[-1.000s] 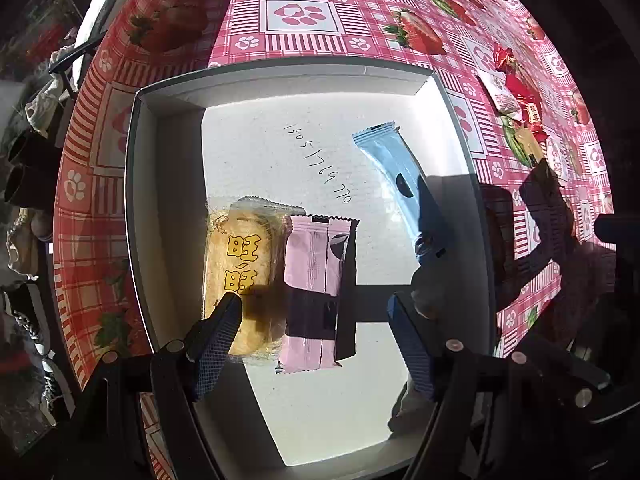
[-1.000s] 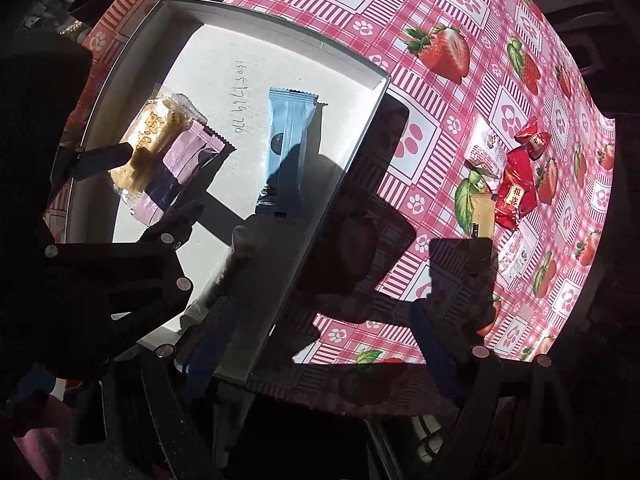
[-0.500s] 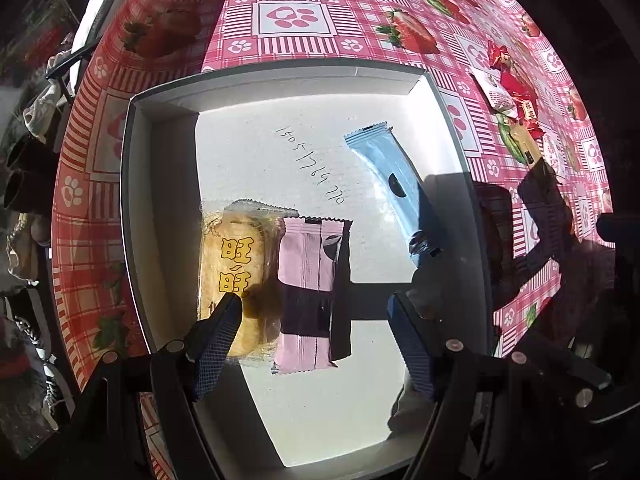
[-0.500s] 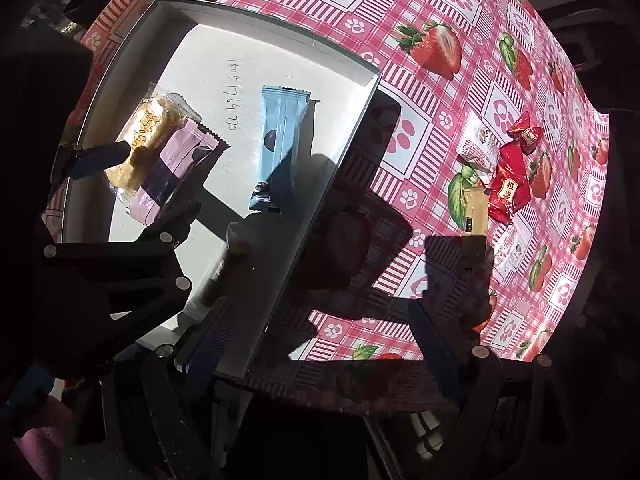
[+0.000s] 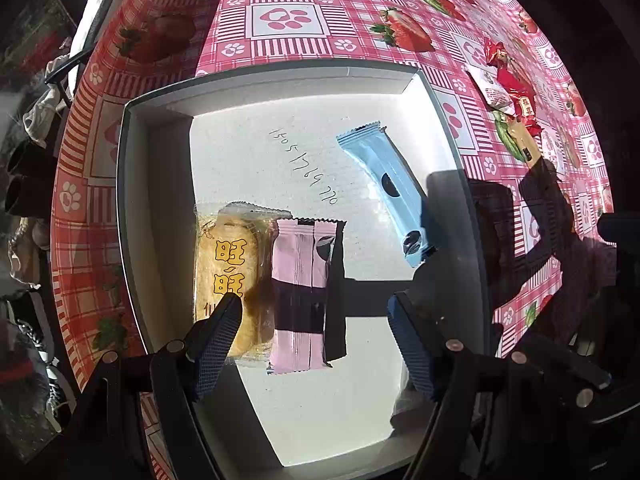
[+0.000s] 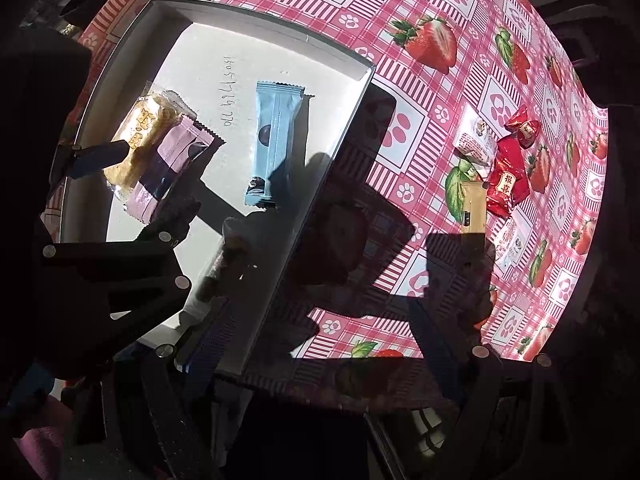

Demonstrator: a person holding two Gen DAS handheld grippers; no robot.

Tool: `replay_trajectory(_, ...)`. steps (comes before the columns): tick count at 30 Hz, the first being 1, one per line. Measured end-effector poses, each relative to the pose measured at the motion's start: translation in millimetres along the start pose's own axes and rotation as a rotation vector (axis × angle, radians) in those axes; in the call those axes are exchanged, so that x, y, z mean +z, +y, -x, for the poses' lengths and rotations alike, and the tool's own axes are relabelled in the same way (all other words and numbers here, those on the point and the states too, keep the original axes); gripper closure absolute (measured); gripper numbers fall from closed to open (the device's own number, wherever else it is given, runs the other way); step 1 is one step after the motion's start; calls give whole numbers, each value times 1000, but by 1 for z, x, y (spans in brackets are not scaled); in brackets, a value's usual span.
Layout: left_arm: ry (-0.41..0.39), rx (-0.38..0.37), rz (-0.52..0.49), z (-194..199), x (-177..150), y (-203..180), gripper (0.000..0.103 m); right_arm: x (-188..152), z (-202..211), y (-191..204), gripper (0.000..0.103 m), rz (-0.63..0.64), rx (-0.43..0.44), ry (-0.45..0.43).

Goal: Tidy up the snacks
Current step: 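Open left gripper to drop rice-cracker packet while right gripper releases clear bar in box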

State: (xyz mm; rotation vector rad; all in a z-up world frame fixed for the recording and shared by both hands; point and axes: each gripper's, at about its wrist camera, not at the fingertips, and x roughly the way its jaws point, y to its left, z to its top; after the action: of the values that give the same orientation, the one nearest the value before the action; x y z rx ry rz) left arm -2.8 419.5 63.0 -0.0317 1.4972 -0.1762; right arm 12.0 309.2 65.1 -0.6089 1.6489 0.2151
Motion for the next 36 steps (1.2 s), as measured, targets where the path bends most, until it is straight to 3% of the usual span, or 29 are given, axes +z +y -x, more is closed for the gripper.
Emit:
replay_trajectory(25, 14, 2, -10, -5, 3, -16, 25, -8, -14, -18, 14, -56, 46, 37)
replay_trajectory(36, 25, 54, -14, -8, 12, -37, 25, -13, -24, -32, 14, -69, 97, 28)
